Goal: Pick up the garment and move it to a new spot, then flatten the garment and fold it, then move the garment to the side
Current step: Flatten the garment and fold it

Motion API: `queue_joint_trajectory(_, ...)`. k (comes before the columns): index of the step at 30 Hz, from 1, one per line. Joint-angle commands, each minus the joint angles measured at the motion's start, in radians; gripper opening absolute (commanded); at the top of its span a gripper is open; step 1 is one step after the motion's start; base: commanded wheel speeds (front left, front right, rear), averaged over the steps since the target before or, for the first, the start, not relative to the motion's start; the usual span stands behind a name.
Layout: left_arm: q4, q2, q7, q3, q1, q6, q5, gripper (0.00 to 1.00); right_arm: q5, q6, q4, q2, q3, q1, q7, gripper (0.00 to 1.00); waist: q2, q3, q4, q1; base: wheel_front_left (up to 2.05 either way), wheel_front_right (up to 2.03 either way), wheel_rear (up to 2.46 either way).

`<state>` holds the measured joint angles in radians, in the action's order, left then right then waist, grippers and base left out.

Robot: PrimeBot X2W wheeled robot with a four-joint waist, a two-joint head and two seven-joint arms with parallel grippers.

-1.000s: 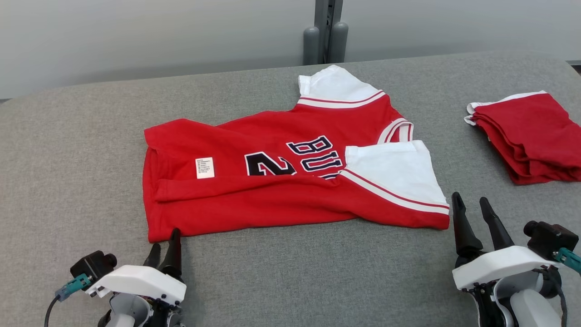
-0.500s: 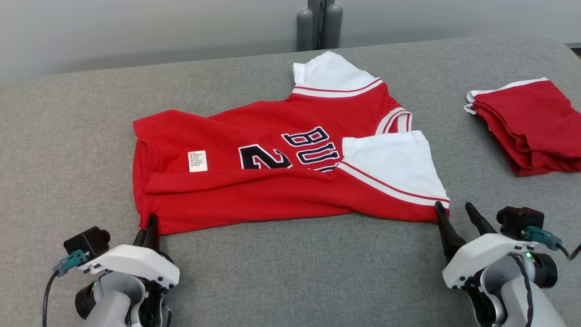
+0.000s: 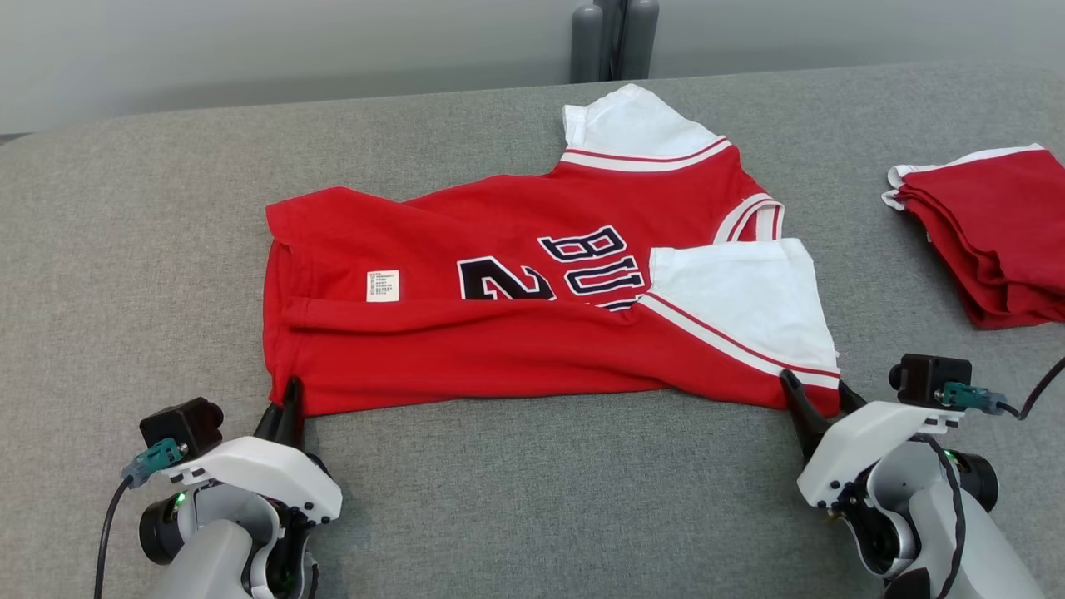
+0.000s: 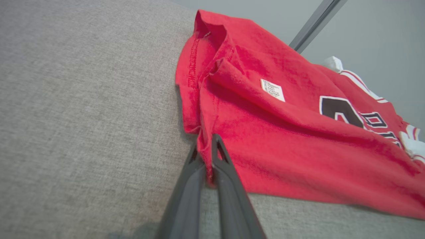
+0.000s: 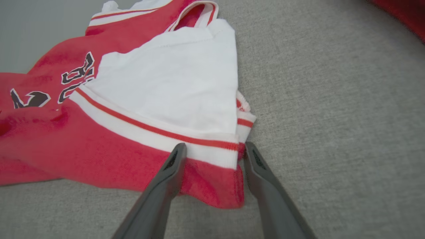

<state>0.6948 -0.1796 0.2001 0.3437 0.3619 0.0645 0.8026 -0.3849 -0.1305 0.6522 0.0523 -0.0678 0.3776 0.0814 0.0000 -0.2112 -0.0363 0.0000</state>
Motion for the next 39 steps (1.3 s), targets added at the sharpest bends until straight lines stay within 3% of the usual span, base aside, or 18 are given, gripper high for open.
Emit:
queue_joint_trajectory(1, 0.003, -0.011, 0.006, -0.002, 0.02, 0.006, 0.004, 0.0, -0.023, 0.0, 0.02, -0.002, -0.013, 0.004, 0.014, 0.3, 0.0, -0.001, -0.001, 0.0, 0.0, 0.0, 0.0)
queue_joint_trajectory(2, 0.005, -0.012, 0.005, -0.002, 0.021, 0.005, 0.004, 0.0, -0.037, 0.0, 0.031, -0.002, -0.021, 0.015, 0.017, 0.04, 0.0, -0.001, -0.001, 0.0, 0.0, 0.0, 0.0)
queue_joint_trajectory(3, 0.005, -0.014, 0.005, -0.002, 0.024, 0.002, 0.004, 0.0, -0.049, 0.0, 0.039, -0.002, -0.027, 0.028, 0.013, 0.0, 0.0, -0.001, -0.001, 0.0, 0.0, 0.0, 0.0)
queue_joint_trajectory(11, -0.045, -0.031, 0.024, -0.011, 0.039, -0.017, 0.005, 0.0, -0.034, 0.0, -0.001, 0.028, 0.011, 0.107, -0.045, 0.0, 0.0, 0.016, 0.004, 0.0, 0.0, 0.0, 0.0)
queue_joint_trajectory(18, -0.199, -0.04, -0.006, -0.029, -0.054, -0.039, 0.057, 0.0, -0.096, 0.0, -0.263, 0.075, 0.063, -0.007, 0.016, 0.0, 0.0, 0.041, 0.015, 0.0, 0.0, 0.0, 0.0)
queue_joint_trajectory(24, -0.354, -0.079, -0.072, -0.021, -0.216, 0.013, 0.079, 0.0, -0.061, 0.0, -0.51, 0.075, 0.144, -0.251, 0.125, 0.0, 0.0, 0.043, 0.023, 0.0, 0.0, 0.0, 0.0)
queue_joint_trajectory(30, -0.443, -0.079, -0.091, -0.025, -0.339, 0.061, 0.103, 0.0, -0.036, 0.0, -0.617, 0.027, 0.204, -0.405, 0.162, 0.0, 0.0, 0.035, 0.022, 0.0, 0.0, 0.0, 0.0)
queue_joint_trajectory(39, -0.517, -0.069, -0.095, -0.028, -0.46, 0.115, 0.122, 0.0, -0.06, 0.0, -0.691, 0.003, 0.21, -0.548, 0.173, 0.0, 0.0, 0.033, 0.021, 0.0, 0.0, 0.0, 0.0)
